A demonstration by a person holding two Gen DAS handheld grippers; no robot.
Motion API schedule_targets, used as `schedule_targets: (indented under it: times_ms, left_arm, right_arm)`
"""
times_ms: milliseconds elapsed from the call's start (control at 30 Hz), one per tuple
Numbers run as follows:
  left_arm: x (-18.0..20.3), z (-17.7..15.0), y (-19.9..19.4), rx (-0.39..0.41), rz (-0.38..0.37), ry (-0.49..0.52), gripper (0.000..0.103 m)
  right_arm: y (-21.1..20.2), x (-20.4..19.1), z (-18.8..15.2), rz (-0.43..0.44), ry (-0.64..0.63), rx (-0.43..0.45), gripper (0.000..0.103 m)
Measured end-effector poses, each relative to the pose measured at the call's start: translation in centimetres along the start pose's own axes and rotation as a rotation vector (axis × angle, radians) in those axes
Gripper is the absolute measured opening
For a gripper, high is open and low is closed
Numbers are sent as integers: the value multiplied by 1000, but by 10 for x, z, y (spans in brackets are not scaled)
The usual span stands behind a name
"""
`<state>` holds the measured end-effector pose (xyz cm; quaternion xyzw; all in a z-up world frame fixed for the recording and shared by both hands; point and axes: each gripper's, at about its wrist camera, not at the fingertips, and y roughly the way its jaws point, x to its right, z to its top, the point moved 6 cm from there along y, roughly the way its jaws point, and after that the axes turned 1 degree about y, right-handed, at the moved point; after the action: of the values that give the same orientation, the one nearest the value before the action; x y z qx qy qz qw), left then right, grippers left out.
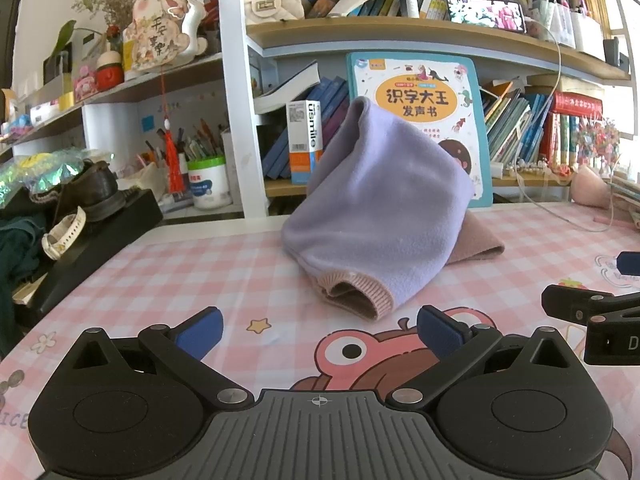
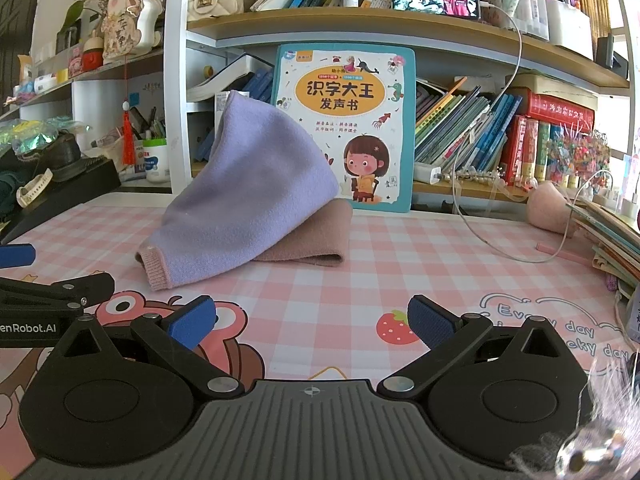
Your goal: Fold clothes
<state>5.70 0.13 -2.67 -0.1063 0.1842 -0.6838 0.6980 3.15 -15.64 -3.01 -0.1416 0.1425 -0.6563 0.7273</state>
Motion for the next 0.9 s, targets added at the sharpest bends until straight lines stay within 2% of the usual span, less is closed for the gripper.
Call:
schedule_targets:
  times_ms: [533,900]
  left_arm:
    - [3,2,-2,12,-1,9,103]
    - [4,1,1,-10,18,23,103]
  right_arm:
    - [0,1,0,3,2,-1,103]
    - [-1,-1,1,1,4,2,103]
